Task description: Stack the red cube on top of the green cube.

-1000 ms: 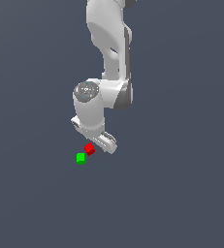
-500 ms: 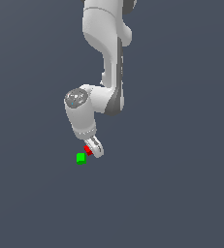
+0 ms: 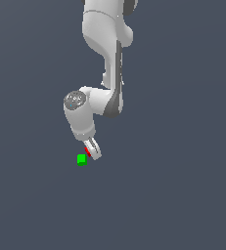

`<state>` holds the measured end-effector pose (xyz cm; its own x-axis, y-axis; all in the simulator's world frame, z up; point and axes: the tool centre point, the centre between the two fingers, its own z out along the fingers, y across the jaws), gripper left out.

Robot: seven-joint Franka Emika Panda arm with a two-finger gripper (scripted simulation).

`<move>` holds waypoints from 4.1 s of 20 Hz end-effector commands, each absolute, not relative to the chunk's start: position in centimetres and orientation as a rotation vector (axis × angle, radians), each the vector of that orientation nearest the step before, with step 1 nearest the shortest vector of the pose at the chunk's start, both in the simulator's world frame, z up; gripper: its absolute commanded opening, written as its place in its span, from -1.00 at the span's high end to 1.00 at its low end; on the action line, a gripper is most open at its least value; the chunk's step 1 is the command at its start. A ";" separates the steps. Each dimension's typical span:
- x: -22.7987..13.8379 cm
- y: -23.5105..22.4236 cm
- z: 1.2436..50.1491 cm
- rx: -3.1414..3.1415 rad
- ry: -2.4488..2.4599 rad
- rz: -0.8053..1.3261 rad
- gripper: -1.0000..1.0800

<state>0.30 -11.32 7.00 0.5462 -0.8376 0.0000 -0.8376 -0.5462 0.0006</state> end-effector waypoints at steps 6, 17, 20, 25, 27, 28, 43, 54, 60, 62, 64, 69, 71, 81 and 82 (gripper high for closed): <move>0.3 -11.3 5.7 2.762 -1.497 0.000 -0.92; 0.3 -11.3 2.0 2.762 -1.498 0.000 -0.92; 0.3 -11.3 2.0 2.762 -1.498 0.000 1.00; 0.3 -11.3 2.0 2.762 -1.498 0.000 1.00; 0.3 -11.3 2.0 2.762 -1.498 0.000 1.00; 0.3 -11.3 2.0 2.762 -1.498 0.000 1.00; 0.1 -11.3 8.6 2.762 -1.499 -0.001 1.00; 0.2 -11.3 11.8 2.761 -1.499 0.001 1.00; 0.7 -11.6 11.3 2.761 -1.499 0.001 1.00; 1.1 -11.9 10.8 2.762 -1.499 0.001 1.00; 1.6 -12.2 10.3 2.762 -1.499 0.001 1.00; 3.1 -13.3 8.5 2.762 -1.499 0.000 1.00; 3.7 -13.7 7.8 2.762 -1.499 0.000 1.00; 5.3 -14.7 6.2 2.762 -1.498 0.000 1.00; 5.4 -14.7 6.2 2.762 -1.498 0.000 1.00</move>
<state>5.22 -14.63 6.19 0.5452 -0.8383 -0.0013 -0.8383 -0.5452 0.0007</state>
